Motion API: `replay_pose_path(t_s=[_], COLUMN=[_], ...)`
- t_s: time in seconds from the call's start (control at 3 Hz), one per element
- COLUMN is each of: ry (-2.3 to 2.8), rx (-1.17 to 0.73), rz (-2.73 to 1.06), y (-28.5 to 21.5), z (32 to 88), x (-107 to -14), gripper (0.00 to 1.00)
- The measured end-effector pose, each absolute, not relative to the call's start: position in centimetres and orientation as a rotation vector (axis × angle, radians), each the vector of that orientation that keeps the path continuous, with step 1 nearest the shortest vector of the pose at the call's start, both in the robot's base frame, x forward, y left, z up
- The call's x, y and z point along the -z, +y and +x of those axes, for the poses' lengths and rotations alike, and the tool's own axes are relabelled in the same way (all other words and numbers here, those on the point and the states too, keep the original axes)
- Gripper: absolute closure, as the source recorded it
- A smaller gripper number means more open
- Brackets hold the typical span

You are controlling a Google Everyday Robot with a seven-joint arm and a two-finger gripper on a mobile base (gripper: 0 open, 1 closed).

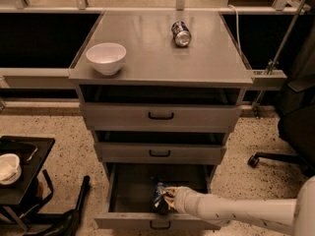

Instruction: Pick blue chip bag from bottom drawer and place on counter

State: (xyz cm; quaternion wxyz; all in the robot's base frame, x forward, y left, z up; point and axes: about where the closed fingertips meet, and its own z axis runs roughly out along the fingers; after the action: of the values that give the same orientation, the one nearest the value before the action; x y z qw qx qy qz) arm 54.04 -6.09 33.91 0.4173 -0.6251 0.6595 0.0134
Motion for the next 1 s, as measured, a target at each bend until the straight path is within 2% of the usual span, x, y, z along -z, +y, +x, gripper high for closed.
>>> replay_pose_path(t_s=[0.33, 1.0], ry=[1.540, 1.542], rx=[0.067, 0.074], rz=[-1.624, -1.595], y=[-4.84, -5.30], z=[52.48, 52.14], x=[-41.82, -42.70], gripper=[1.00, 1.00])
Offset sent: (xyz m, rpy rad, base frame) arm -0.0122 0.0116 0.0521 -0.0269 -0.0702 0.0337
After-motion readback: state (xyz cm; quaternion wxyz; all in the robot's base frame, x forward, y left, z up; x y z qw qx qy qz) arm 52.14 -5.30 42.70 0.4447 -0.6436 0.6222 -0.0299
